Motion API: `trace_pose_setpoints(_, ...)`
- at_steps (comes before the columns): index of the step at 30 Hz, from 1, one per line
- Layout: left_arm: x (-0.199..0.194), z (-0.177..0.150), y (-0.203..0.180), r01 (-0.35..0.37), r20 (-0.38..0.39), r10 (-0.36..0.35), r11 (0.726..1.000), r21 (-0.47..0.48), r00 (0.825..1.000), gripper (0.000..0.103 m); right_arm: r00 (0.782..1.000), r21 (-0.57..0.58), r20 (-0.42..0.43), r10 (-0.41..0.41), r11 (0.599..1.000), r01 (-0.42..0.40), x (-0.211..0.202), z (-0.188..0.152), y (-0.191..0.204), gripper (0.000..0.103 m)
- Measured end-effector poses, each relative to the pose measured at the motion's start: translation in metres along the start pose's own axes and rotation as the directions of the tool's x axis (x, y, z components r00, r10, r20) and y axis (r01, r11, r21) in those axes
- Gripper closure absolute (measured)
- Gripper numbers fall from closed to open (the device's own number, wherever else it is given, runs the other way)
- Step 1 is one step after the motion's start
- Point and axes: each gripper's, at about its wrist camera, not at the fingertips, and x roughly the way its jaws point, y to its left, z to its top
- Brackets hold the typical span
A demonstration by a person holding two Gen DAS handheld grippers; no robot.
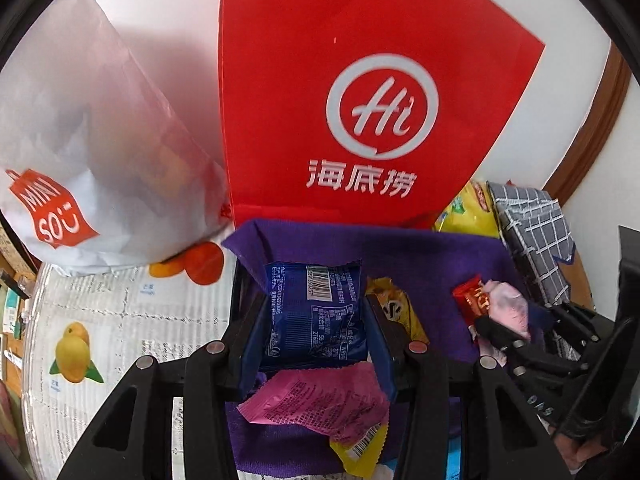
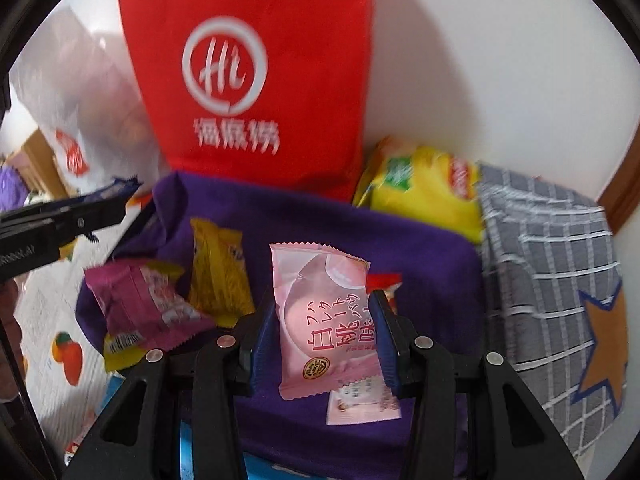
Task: Organize snacks
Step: 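Lower both packets onto the towel and open the right tool, then the left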
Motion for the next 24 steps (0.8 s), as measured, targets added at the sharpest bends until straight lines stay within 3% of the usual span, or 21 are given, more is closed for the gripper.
trace_pose_setpoints(12, 0.015, 0.001, -0.002, -0.002, -0.059, 0.002, 1.0, -0.002, 0.998, 0.059, 0.996, -0.025, -0.093, -0.003, 1.0, 0.0, 0.026, -0.008, 0.008, 0.058)
trace_pose_setpoints(24, 0.025, -0.003, -0.008, 0.021, -0.095, -0.019, 1.0, 0.012, 0.995, 0.059, 0.996, -0.027, -0.094, -0.007, 1.0, 0.004, 0.023, -0.005, 0.005, 0.058)
